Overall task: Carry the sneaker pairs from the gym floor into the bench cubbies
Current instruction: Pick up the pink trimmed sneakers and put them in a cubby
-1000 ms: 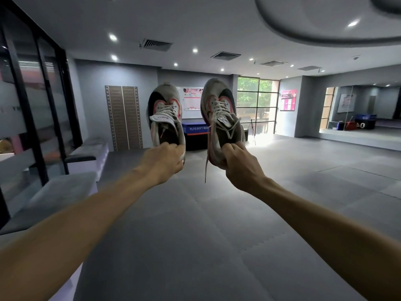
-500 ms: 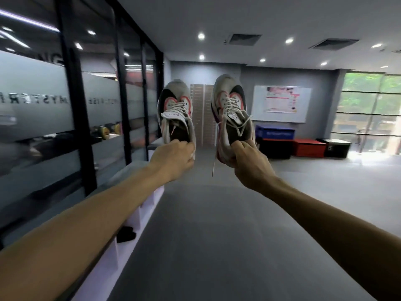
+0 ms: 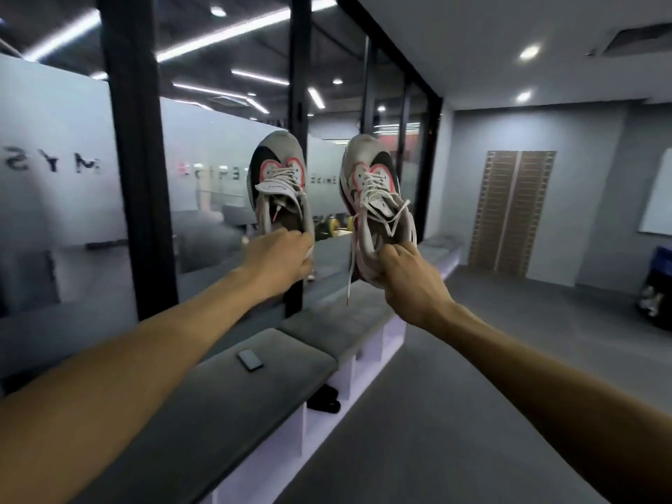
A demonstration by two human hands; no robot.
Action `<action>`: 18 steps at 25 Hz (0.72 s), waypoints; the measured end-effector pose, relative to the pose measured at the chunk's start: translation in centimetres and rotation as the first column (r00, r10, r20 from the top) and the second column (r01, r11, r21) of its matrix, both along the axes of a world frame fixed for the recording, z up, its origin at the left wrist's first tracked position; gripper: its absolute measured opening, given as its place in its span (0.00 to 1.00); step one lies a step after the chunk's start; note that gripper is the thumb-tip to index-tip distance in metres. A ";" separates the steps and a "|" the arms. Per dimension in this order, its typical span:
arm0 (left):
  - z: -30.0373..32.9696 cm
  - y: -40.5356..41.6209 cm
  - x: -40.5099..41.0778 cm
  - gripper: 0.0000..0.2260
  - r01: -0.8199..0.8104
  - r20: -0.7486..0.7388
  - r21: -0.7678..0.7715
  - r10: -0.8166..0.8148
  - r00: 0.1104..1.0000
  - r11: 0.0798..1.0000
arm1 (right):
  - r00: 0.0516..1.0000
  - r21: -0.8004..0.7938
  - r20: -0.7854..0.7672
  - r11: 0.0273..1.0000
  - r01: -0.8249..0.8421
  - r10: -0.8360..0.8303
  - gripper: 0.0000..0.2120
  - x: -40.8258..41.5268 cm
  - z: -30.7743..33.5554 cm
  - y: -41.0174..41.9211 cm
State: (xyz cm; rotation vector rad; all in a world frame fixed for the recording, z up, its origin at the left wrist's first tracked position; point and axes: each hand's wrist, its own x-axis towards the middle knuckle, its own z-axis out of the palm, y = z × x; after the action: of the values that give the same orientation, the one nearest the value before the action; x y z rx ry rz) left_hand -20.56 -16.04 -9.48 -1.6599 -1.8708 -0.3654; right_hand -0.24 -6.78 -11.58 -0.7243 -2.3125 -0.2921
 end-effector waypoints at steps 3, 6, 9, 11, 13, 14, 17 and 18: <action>-0.4 -0.7 -3.8 0.07 -0.137 -0.018 0.008 0.137 0.990 0.991 | 0.987 -0.012 -0.006 0.987 -0.163 0.163 0.11 -6.0 0.0 2.7; -1.2 -2.8 -7.5 0.08 -0.303 -0.025 0.008 0.303 0.953 0.953 | 0.946 -0.047 0.004 0.945 -0.323 0.323 0.08 -12.2 -0.6 3.7; -2.4 -5.5 -9.8 0.08 -0.456 -0.029 -0.013 0.456 0.890 0.890 | 0.887 -0.078 -0.012 0.884 -0.462 0.462 0.08 -17.4 -1.7 3.3; -3.1 -7.3 -10.4 0.08 -0.544 0.004 -0.034 0.545 0.839 0.838 | 0.813 -0.108 -0.022 0.807 -0.581 0.582 0.07 -20.2 -2.6 2.8; -3.6 -9.0 -10.3 0.10 -0.623 0.031 -0.061 0.625 0.780 0.780 | 0.742 -0.107 -0.004 0.738 -0.666 0.670 0.06 -22.3 -3.2 2.2; -3.8 -9.7 -10.1 0.10 -0.657 0.033 -0.071 0.660 0.750 0.750 | 0.714 -0.109 0.002 0.710 -0.696 0.700 0.06 -23.1 -3.5 1.8; -4.3 -11.7 -9.5 0.09 -0.728 0.014 -0.078 0.731 0.682 0.681 | 0.650 -0.079 -0.001 0.648 -0.757 0.760 0.06 -24.7 -4.3 0.2; -4.5 -12.3 -9.3 0.10 -0.750 -0.002 -0.083 0.753 0.658 0.656 | 0.633 -0.071 -0.005 0.632 -0.772 0.774 0.07 -25.0 -4.6 -0.4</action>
State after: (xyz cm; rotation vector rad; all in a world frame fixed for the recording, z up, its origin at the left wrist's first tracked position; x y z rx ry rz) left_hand -29.87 -28.29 -13.94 -0.7640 -2.4215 0.0427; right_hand -25.21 -7.14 -16.19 0.3105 -2.4269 0.1858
